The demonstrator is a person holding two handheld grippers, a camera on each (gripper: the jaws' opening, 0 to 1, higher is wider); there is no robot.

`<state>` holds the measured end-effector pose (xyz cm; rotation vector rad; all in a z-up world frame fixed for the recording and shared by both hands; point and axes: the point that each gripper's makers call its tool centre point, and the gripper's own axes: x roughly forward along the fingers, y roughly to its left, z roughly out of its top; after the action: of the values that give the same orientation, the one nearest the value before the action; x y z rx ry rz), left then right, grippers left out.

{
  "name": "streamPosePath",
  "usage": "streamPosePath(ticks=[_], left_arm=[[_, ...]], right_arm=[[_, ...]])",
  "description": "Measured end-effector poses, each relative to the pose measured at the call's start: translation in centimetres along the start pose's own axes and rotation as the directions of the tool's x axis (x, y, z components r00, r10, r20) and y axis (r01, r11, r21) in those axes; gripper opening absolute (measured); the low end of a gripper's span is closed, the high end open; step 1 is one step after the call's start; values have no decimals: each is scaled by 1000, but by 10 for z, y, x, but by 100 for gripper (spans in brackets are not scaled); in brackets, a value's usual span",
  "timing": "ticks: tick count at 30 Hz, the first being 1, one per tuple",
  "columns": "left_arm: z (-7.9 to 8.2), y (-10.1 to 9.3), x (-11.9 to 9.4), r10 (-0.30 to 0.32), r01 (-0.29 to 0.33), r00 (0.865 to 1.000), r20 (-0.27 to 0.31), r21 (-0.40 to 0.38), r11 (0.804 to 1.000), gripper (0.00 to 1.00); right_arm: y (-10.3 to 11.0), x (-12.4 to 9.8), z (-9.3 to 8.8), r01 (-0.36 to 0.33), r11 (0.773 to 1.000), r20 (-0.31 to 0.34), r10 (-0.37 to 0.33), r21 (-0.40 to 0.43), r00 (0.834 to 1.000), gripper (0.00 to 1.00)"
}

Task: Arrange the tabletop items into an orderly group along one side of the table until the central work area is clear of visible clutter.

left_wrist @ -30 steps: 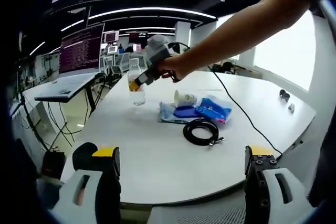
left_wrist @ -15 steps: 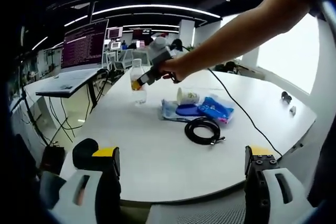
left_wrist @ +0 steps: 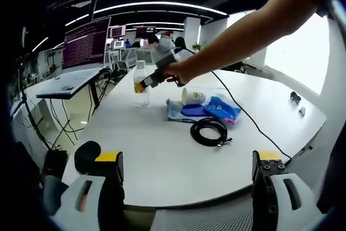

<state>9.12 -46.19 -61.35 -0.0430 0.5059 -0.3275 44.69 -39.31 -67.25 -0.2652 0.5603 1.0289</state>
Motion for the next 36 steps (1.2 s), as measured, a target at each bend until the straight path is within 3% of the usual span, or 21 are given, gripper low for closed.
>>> streamPosePath(ticks=[22,24,26,36], left_arm=[[3,4,-1,35,-35,999,16,2,999,99],[4,4,-1,34,-34,999,18,5,999,99],[2,4,-1,34,-34,999,10,10,999,99],[2,2,-1,27,-27,1000,11,19,999,99]], right_arm=[[3,-10,-5,-27,1000,0,27,-16,1000,38],[3,-13,5,-27,1000,57,27,-1,998,38],[3,-11,0,-30,999,22,30,-15,999,40],[3,-22,13,-34,999,55,34,-9,998,43]])
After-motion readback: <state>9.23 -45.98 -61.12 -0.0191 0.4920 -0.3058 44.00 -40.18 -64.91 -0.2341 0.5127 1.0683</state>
